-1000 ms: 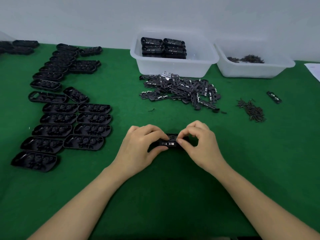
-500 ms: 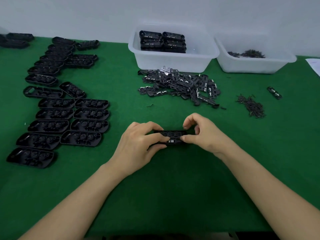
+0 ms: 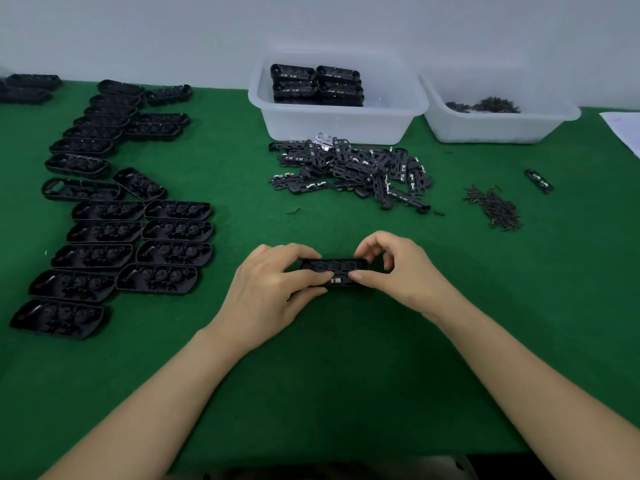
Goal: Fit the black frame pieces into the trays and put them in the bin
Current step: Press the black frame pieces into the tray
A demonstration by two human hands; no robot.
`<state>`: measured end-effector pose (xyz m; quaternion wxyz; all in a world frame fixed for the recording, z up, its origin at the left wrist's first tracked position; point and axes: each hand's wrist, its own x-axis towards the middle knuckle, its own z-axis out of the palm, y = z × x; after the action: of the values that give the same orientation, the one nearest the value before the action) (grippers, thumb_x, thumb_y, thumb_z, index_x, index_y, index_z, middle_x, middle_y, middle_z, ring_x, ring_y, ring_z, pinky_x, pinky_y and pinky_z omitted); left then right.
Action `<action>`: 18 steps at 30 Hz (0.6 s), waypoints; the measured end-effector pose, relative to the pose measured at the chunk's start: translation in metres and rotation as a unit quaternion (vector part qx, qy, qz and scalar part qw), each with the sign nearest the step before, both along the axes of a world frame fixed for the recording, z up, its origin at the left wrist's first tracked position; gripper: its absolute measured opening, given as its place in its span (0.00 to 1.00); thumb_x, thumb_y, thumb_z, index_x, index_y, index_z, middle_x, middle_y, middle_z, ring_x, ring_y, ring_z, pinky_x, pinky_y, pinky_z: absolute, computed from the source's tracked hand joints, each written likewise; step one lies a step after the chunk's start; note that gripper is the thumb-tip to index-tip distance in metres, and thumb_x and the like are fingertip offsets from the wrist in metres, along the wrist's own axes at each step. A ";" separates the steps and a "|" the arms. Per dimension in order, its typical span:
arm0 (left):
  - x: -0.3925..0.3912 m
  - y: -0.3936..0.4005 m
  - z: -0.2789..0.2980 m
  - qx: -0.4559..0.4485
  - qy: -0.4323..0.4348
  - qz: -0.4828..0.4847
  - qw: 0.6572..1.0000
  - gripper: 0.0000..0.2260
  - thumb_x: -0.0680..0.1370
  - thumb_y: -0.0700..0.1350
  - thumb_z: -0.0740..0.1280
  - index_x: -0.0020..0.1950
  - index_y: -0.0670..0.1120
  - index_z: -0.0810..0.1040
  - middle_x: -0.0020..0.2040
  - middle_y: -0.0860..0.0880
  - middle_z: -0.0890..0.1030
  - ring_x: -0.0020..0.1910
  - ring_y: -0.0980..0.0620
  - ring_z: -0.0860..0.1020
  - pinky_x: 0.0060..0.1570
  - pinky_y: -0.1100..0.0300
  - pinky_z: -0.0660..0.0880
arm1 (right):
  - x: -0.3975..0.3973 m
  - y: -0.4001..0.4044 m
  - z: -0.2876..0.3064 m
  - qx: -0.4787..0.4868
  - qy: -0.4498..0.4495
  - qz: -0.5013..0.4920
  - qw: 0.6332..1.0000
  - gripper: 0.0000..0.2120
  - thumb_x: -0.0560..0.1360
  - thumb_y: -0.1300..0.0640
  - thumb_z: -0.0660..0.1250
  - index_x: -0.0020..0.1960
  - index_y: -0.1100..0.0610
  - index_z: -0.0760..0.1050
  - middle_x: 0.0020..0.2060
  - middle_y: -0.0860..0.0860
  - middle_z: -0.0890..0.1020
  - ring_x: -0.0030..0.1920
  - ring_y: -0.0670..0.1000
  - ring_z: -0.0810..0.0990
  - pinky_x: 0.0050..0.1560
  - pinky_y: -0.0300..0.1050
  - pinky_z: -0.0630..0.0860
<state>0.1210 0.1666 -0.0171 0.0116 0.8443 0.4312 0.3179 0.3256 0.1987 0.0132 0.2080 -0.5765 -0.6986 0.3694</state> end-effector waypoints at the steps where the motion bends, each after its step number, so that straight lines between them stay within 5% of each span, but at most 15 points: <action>1: 0.000 0.000 0.000 0.003 0.001 0.000 1.000 0.06 0.72 0.47 0.70 0.47 0.48 0.85 0.49 0.47 0.82 0.42 0.48 0.79 0.38 0.55 0.71 | -0.001 -0.001 -0.002 0.023 -0.015 -0.003 1.000 0.10 0.68 0.53 0.73 0.45 0.48 0.73 0.37 0.40 0.75 0.34 0.35 0.70 0.35 0.35 0.63; 3: 0.000 -0.001 0.000 0.004 0.005 0.000 1.000 0.06 0.72 0.47 0.71 0.47 0.48 0.85 0.49 0.47 0.82 0.42 0.49 0.80 0.38 0.55 0.72 | -0.001 -0.004 -0.006 0.063 -0.033 0.010 0.997 0.11 0.67 0.50 0.73 0.47 0.46 0.74 0.39 0.39 0.73 0.36 0.32 0.69 0.37 0.34 0.63; 8: -0.001 -0.001 0.000 -0.032 0.004 0.000 0.999 0.08 0.71 0.44 0.73 0.50 0.49 0.84 0.51 0.49 0.82 0.43 0.50 0.79 0.40 0.56 0.73 | 0.000 -0.009 -0.012 0.162 -0.074 0.084 0.980 0.20 0.66 0.50 0.74 0.56 0.52 0.77 0.47 0.43 0.72 0.49 0.42 0.70 0.53 0.36 0.65; 13: -0.002 0.001 -0.001 -0.097 -0.038 0.004 0.995 0.10 0.72 0.45 0.72 0.53 0.51 0.83 0.54 0.52 0.80 0.50 0.54 0.79 0.47 0.57 0.71 | -0.002 -0.003 -0.009 0.206 -0.137 0.090 0.965 0.18 0.66 0.48 0.73 0.54 0.52 0.78 0.46 0.44 0.75 0.49 0.46 0.70 0.53 0.43 0.64; 18: -0.006 0.007 0.007 -0.162 -0.227 0.016 0.960 0.12 0.74 0.51 0.65 0.55 0.50 0.80 0.54 0.54 0.80 0.56 0.57 0.76 0.55 0.60 0.71 | -0.003 0.012 0.007 0.173 -0.164 0.121 0.964 0.18 0.65 0.43 0.72 0.52 0.48 0.78 0.46 0.41 0.75 0.48 0.44 0.68 0.49 0.42 0.60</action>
<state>0.1155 0.1738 -0.0103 0.2406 0.7299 0.4762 0.4272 0.3229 0.2104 0.0201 0.1409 -0.4956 -0.8409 0.1658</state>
